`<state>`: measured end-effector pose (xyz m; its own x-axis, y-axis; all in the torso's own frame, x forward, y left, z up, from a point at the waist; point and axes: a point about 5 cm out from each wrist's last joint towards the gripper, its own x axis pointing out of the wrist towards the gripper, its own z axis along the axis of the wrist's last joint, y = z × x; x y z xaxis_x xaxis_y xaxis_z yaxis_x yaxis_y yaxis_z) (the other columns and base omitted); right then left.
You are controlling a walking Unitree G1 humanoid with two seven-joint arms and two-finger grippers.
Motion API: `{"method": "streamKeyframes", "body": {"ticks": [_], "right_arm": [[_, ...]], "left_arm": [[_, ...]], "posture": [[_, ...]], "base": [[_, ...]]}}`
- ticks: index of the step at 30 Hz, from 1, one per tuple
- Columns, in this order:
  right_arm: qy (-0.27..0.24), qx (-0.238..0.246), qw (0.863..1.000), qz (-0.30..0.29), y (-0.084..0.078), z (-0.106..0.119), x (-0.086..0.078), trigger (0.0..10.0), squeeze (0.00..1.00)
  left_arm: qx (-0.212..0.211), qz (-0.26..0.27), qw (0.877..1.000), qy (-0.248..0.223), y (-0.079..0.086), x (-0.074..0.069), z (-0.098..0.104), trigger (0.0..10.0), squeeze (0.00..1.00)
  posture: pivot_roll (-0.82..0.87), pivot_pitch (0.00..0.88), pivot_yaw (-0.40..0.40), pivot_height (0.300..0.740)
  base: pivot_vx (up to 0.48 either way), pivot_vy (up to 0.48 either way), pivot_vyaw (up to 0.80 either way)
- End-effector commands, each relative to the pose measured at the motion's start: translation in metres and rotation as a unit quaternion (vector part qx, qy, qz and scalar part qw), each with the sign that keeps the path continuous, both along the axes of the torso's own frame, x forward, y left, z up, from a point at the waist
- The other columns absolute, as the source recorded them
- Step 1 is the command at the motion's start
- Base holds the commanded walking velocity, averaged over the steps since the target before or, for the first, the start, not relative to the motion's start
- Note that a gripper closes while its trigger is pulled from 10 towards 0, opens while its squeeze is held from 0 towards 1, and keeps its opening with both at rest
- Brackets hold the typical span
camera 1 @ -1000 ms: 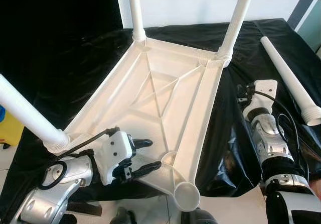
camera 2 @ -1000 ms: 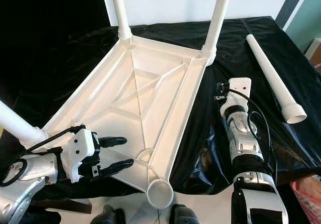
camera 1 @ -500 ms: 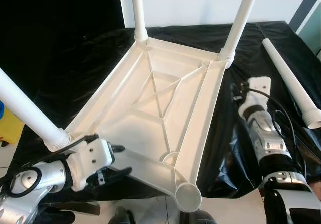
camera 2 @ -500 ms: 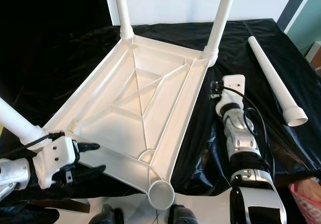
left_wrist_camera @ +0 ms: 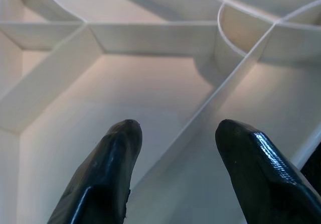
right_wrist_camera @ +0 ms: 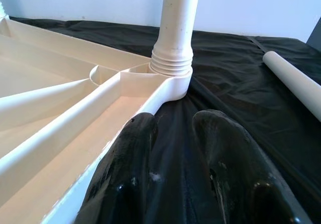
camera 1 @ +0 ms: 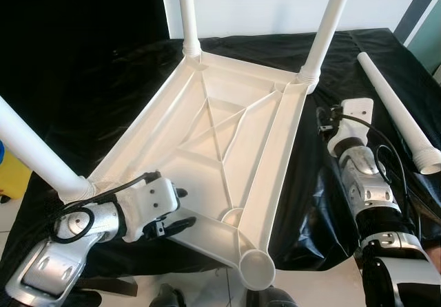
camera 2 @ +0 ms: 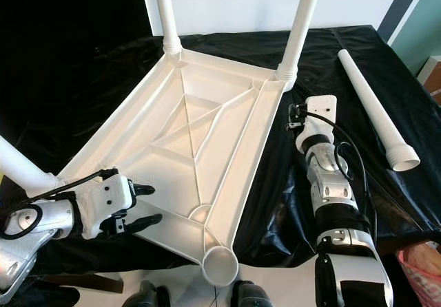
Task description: Building children table
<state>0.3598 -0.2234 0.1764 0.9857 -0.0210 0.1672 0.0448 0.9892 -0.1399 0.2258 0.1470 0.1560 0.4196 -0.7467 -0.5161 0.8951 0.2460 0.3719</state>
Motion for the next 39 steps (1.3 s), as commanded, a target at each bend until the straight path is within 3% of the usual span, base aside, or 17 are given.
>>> {"method": "streamKeyframes", "body": {"ticks": [1, 7, 19, 25, 26, 28, 29, 39], "right_arm": [[0.006, 0.004, 1.000, -0.008, -0.004, -0.003, -0.003, 10.0, 0.00], [0.005, 0.008, 1.000, -0.016, -0.006, -0.004, -0.004, 10.0, 0.00], [0.005, 0.011, 1.000, -0.016, -0.003, -0.003, -0.003, 10.0, 0.00], [0.002, 0.010, 1.000, -0.019, -0.004, -0.001, -0.003, 10.0, 0.00], [0.001, 0.010, 1.000, -0.020, -0.004, -0.001, -0.003, 10.0, 0.00], [0.001, 0.010, 1.000, -0.020, -0.004, -0.001, -0.003, 10.0, 0.00], [0.001, 0.011, 1.000, -0.021, -0.004, -0.001, -0.004, 10.0, 0.00], [-0.005, 0.018, 0.999, -0.032, -0.006, -0.001, -0.007, 10.0, 0.00]], "left_arm": [[0.000, 0.031, 0.999, -0.026, -0.001, 0.003, -0.003, 10.0, 0.00], [0.017, 0.059, 0.998, 0.005, -0.008, 0.009, -0.019, 10.0, 0.00], [0.005, 0.118, 0.993, -0.002, -0.020, 0.029, -0.024, 10.0, 0.00], [0.020, 0.132, 0.991, 0.028, -0.024, 0.037, -0.030, 10.0, 0.00], [0.021, 0.139, 0.990, 0.030, -0.025, 0.039, -0.030, 2.5, 0.00], [0.021, 0.139, 0.990, 0.030, -0.025, 0.039, -0.030, 2.5, 0.00], [0.019, 0.144, 0.989, 0.035, -0.026, 0.041, -0.030, 0.0, 0.00], [-0.015, 0.159, 0.986, 0.041, -0.040, 0.053, -0.023, 0.0, 0.00]], "posture": [[-0.03, 0.144, 0.039, 0.740], [-0.03, 0.147, 0.044, 0.740], [-0.03, 0.145, 0.040, 0.740], [-0.04, 0.146, 0.047, 0.740], [-0.04, 0.146, 0.053, 0.740], [-0.04, 0.146, 0.053, 0.740], [-0.05, 0.146, 0.056, 0.740], [-0.06, 0.137, 0.075, 0.740]], "base": [[0.000, 0.000, 0.00], [0.000, 0.000, 0.00], [0.000, 0.000, 0.00], [0.000, 0.000, 0.00], [0.000, 0.000, 0.00], [0.000, 0.000, 0.00], [0.000, 0.000, 0.00], [0.000, 0.000, 0.00]]}}
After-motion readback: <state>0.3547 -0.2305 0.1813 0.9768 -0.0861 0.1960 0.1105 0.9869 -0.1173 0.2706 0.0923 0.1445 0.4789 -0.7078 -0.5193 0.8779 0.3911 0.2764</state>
